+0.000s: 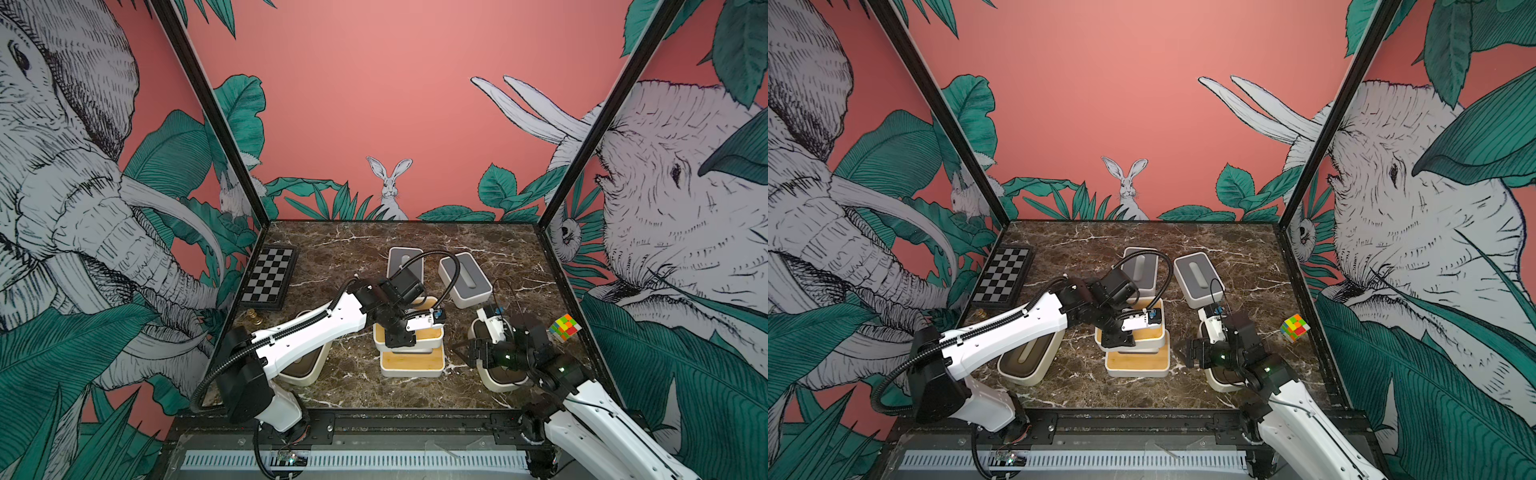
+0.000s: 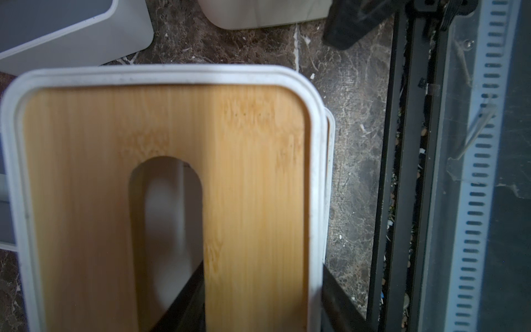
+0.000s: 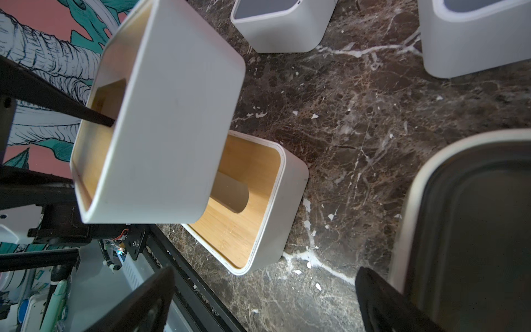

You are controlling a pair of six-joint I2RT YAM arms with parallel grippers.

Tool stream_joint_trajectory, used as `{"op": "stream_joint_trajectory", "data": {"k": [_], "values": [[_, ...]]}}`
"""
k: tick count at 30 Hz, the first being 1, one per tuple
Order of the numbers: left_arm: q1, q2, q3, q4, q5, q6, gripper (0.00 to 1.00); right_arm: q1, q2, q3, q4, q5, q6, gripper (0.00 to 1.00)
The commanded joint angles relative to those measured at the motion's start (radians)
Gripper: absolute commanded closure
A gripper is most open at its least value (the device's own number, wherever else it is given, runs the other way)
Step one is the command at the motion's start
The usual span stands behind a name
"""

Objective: Stack the tissue boxes
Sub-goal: Place the tissue box at the tissue box.

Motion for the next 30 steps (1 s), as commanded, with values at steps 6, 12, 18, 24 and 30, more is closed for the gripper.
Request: {"op": "stream_joint_trajectory", "data": {"k": [6,12,18,24,30], "values": [[-0.058,-0.002,-0.002,0.032,-0.027,-0.014,0.60,-0.003,-0.057,-0.019,-0.078,-0.059,-0.014,0.02],[-0.095,0.022,-0.001,0.020,-0.050,-0.024,0.60,-0.002,-0.129,-0.038,-0.107,-0.058,-0.004,0.02],[-0.118,0.027,-0.014,0.046,-0.050,-0.043,0.60,-0.002,-0.131,-0.041,-0.111,-0.063,-0.002,0.02],[-0.145,0.036,-0.028,0.047,-0.077,-0.058,0.60,-0.003,-0.126,-0.043,-0.108,-0.065,-0.005,0.02],[-0.150,0.026,-0.052,0.058,-0.092,-0.079,0.60,-0.003,-0.125,-0.044,-0.109,-0.067,-0.005,0.02]]}}
